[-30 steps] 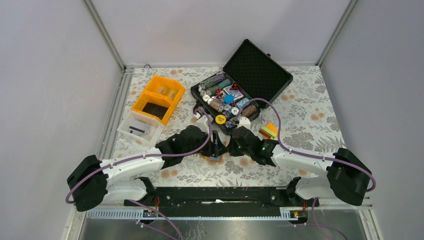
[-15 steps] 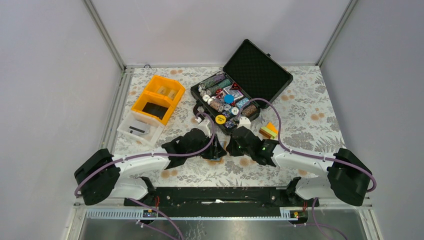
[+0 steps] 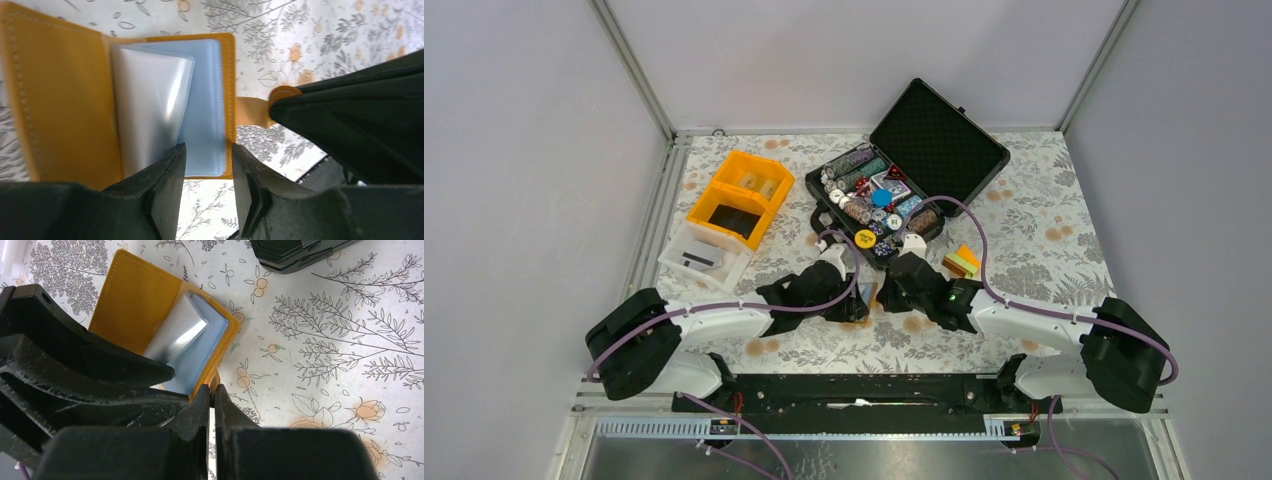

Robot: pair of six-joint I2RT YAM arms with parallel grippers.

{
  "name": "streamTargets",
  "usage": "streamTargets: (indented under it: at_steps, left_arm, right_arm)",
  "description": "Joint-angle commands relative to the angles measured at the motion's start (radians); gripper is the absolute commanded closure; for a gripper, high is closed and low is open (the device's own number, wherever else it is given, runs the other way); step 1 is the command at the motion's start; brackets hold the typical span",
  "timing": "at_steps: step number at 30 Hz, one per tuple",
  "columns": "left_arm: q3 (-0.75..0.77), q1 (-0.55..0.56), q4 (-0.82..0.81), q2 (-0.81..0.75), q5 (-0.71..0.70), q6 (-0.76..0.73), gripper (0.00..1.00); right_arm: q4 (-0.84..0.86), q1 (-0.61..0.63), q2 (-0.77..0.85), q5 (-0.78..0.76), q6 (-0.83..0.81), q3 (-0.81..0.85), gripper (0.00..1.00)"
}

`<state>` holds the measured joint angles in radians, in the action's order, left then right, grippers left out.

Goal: Put the credit cards into the card holder
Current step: Open the card holder at the center of the board.

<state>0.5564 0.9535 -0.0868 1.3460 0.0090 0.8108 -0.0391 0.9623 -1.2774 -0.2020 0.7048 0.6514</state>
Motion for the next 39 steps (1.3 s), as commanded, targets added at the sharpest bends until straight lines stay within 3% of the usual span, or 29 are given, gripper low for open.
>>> streamTargets:
  at_steps: [1, 17, 39]
  left_arm:
    - [0.035, -0.002, 0.046, -0.027, -0.120, -0.041, 0.59]
    - [0.076, -0.003, 0.082, -0.011, -0.289, -0.118, 0.59]
    - [0.189, -0.023, 0.085, 0.067, -0.307, -0.234, 0.50]
  right_arm:
    - [-0.006, 0.006, 0.032, -0.047, 0.002, 0.005, 1.00]
    - [-0.003, 0.006, -0.047, -0.047, 0.004, -0.012, 1.00]
    - [0.005, 0.006, -0.097, -0.039, -0.008, -0.007, 1.00]
